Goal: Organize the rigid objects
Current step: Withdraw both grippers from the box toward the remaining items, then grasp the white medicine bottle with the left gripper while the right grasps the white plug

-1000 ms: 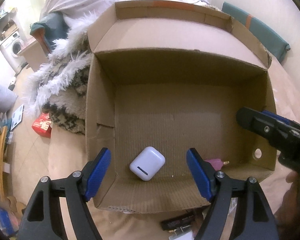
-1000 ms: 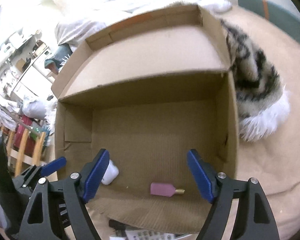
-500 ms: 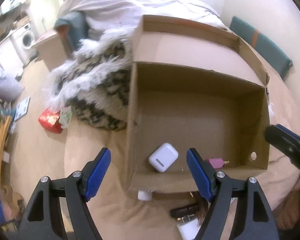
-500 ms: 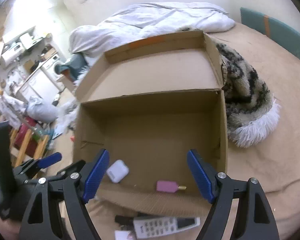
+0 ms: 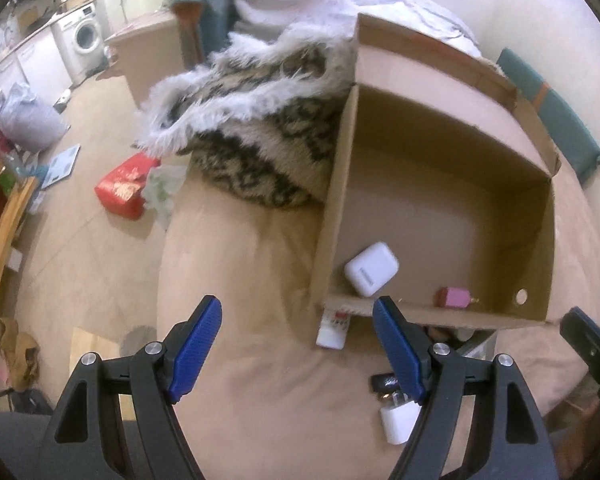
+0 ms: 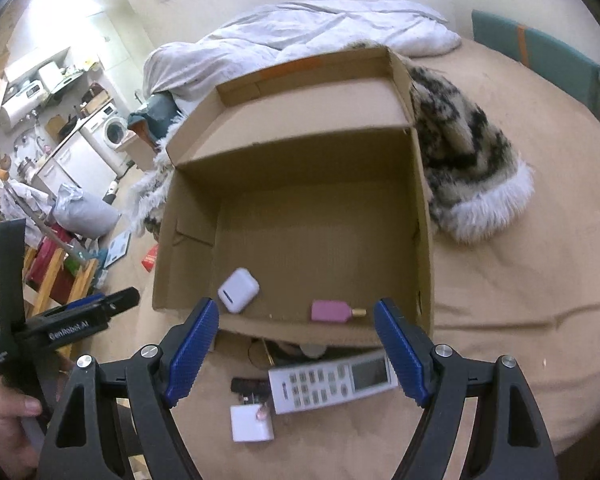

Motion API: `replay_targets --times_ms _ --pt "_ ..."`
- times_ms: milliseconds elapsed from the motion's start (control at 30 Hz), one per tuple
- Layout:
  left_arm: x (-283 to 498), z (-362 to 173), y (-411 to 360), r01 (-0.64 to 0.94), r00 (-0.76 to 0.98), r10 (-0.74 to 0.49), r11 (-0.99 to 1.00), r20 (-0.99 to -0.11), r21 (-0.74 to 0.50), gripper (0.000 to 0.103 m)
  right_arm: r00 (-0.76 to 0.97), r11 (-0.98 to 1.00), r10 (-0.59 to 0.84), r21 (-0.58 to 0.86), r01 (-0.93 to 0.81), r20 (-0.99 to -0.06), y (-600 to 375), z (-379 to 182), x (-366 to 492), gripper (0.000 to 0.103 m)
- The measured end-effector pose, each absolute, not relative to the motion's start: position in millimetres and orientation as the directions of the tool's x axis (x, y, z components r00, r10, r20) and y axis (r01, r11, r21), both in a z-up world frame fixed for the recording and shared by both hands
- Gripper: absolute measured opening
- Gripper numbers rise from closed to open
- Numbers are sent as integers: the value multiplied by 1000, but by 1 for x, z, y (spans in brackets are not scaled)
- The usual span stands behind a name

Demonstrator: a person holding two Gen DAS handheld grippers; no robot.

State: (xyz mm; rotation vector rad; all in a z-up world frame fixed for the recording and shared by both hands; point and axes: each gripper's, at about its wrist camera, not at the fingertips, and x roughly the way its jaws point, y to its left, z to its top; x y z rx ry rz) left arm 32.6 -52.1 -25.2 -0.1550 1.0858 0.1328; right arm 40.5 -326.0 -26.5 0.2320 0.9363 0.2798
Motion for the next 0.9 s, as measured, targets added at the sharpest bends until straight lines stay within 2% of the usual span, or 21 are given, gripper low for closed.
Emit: replay_targets --times_ms 200,333,467,600,767,833,900 --pt "31 -50 -44 -215 364 -5 973 -931 -89 76 484 939 338 323 -117 -807 -331 -49 37 85" --pt "37 -67 -48 -210 319 5 976 -948 -65 76 435 933 350 350 -84 -829 -338 -65 39 85" --pt "56 -87 -69 -137 279 1 990 -960 -39 75 392 920 376 390 -45 -840 -341 -76 46 85" --pt "74 -114 -90 -57 221 47 998 -974 35 69 294 898 424 439 -18 -857 -337 -93 51 85" --pt "88 -134 -99 -29 183 18 999 -983 13 65 57 830 558 558 -12 -828 -312 -121 37 85" --pt "92 -143 -100 -38 159 16 999 -987 10 60 -10 843 536 536 -45 -844 -291 -132 29 85" --pt "97 -153 -99 -53 127 7 999 -992 0 48 -43 871 479 481 -96 -877 -271 -141 23 83"
